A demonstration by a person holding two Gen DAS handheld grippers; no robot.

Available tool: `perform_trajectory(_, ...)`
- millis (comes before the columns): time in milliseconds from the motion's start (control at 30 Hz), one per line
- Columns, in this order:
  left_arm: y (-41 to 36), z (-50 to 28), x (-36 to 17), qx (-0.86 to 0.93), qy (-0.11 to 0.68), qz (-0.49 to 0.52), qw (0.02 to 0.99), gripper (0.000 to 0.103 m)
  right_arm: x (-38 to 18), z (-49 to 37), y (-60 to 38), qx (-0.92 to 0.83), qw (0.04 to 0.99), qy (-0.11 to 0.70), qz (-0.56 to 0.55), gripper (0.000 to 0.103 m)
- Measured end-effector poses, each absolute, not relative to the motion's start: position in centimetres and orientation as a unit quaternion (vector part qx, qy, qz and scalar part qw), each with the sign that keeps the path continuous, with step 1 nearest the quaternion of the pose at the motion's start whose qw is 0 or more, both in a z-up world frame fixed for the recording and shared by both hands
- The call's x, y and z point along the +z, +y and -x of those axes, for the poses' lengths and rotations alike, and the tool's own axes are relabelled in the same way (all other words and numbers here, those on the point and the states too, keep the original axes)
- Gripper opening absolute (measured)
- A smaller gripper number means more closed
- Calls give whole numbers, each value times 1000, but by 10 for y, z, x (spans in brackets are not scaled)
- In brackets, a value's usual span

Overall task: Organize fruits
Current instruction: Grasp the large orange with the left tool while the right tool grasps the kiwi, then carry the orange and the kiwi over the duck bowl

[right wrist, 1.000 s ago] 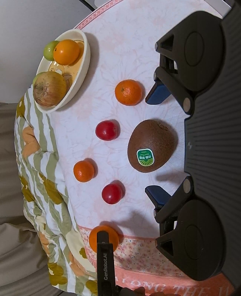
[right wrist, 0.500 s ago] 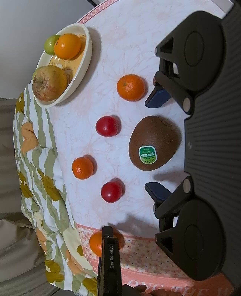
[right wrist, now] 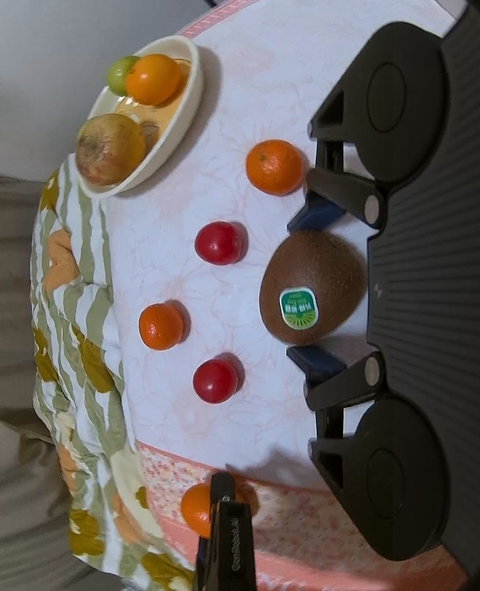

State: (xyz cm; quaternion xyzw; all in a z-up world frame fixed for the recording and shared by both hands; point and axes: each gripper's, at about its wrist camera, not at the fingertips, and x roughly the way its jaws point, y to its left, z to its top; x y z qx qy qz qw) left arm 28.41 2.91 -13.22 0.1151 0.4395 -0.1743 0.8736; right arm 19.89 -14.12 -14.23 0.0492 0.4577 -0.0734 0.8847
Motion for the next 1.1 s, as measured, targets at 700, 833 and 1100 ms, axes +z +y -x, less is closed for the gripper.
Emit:
perform_trajectory(700,12,-201,-69,-162,402,-91,897,63,-77,-143,-166,-32,907,415,-67,78)
perform_trajectory(833,-7,-184,-52,-156,391,-83,903,63,-57,-133,-189,-20,913,403,-66,78)
perform_trajectory(1100,-69,-161,-29,-133,372,-58,917,63,-32,-121,-259,9,921,386,-56,78)
